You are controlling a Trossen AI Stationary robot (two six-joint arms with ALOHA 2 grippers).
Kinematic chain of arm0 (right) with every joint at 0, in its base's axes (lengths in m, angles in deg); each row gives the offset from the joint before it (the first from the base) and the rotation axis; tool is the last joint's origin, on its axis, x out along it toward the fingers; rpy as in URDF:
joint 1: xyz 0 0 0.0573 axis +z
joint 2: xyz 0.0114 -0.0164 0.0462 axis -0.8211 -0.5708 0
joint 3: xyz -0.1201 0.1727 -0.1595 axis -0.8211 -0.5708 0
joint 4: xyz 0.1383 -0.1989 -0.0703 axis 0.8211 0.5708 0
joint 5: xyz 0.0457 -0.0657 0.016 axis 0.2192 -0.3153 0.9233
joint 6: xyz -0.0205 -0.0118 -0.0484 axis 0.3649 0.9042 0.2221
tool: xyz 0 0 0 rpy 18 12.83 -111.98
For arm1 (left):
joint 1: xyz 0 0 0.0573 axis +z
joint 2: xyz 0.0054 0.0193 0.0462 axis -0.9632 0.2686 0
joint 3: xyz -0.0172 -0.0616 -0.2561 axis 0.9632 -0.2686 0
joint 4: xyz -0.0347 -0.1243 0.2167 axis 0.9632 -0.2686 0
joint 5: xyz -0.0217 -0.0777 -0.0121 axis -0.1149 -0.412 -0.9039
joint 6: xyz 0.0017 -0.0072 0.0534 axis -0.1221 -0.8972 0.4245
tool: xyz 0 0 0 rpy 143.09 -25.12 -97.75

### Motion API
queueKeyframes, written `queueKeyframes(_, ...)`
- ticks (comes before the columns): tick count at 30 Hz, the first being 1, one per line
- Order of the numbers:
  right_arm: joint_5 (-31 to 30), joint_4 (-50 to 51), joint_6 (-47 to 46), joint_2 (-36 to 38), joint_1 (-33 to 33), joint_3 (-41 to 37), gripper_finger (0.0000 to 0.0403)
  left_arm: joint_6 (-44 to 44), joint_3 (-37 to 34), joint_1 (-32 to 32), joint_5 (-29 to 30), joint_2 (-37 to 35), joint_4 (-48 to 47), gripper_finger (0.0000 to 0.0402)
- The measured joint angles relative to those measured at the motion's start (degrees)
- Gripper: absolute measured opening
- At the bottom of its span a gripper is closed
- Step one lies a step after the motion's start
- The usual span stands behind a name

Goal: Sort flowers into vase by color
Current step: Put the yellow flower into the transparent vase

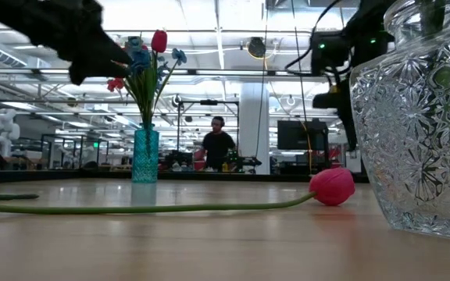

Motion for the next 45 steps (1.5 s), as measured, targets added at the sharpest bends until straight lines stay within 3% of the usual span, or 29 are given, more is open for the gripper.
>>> queueKeyframes(4,-0.13,-0.84,1.13,5.96,0.0,-2.3,0.0137,-2.63,7.82,-1.4,-4.23,13.02,-2.86,0.0167)
queueKeyframes(11,0.41,-0.7,8.16,12.61,0.0,-3.03,0.0137,-18.19,26.51,-6.27,-8.44,30.69,-26.24,0.0135)
queueKeyframes(16,3.06,-0.41,13.67,14.58,0.04,-3.08,0.0137,-26.18,34.18,-10.96,-16.1,38.5,-37.76,0.011)
queueKeyframes(22,2.95,-0.4,18.49,14.77,0.09,-3.1,0.0137,-35.46,33.48,-16.42,-25.6,44.23,-42.55,0.0098)
queueKeyframes(29,3.13,-0.6,20.25,14.77,0.09,-3.1,0.0137,-38.94,32.57,-21.36,-28.95,50.25,-43.55,0.0097)
queueKeyframes(35,3.09,-0.81,20.86,14.77,0.09,-3.1,0.0137,-39.24,32.53,-25.5,-35.57,55.69,-43.6,0.0097)
queueKeyframes(45,2.89,-2.13,20.41,14.77,0.09,-3.1,0.0137,-46.51,32.5,-32.16,-36.33,60.36,-44.03,0.0111)
